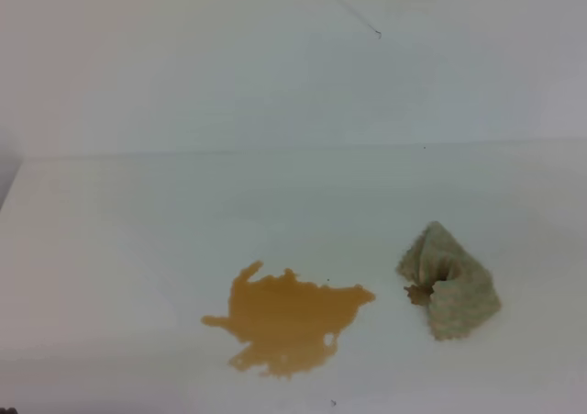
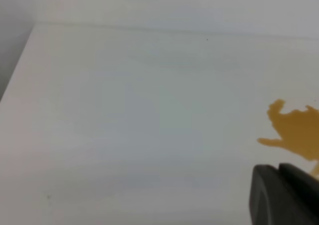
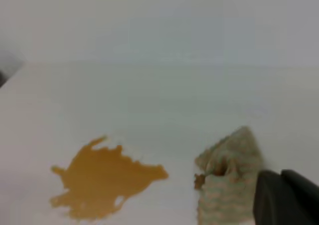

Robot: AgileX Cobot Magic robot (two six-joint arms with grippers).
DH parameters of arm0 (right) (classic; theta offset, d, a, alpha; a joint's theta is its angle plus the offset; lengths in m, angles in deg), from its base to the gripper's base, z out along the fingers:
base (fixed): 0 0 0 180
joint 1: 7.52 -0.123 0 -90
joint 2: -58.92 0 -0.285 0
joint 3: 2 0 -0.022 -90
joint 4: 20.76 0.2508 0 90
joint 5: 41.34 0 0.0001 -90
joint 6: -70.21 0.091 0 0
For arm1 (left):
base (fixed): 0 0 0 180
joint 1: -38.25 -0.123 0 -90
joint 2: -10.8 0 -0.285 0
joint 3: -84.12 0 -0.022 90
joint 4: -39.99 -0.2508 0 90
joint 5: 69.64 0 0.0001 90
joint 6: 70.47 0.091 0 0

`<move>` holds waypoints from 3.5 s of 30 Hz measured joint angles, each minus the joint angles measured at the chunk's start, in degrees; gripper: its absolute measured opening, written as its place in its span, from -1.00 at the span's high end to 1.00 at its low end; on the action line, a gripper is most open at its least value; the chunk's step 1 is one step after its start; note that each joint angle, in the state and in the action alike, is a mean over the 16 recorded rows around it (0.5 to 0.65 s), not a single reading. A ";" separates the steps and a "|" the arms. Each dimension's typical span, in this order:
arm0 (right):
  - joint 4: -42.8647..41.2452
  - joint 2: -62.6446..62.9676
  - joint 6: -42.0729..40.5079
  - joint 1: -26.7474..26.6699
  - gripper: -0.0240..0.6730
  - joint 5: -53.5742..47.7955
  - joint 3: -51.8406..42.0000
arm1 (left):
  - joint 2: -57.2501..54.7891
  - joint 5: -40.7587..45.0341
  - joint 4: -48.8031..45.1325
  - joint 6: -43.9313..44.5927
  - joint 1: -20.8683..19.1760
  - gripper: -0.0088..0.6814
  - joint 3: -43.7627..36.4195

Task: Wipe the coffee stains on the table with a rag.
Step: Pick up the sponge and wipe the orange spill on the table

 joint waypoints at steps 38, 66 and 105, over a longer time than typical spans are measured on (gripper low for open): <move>-34.73 -63.32 23.41 -22.36 -0.03 -6.44 37.23 | 0.00 -0.12 0.00 0.00 0.00 0.98 0.00; -24.53 -76.51 21.11 -22.86 0.83 -10.14 45.36 | 0.00 -0.12 0.00 0.00 0.00 0.98 0.00; -11.45 -86.04 17.14 -33.20 0.87 -8.28 50.81 | 0.00 -0.12 0.00 0.00 0.00 0.98 0.00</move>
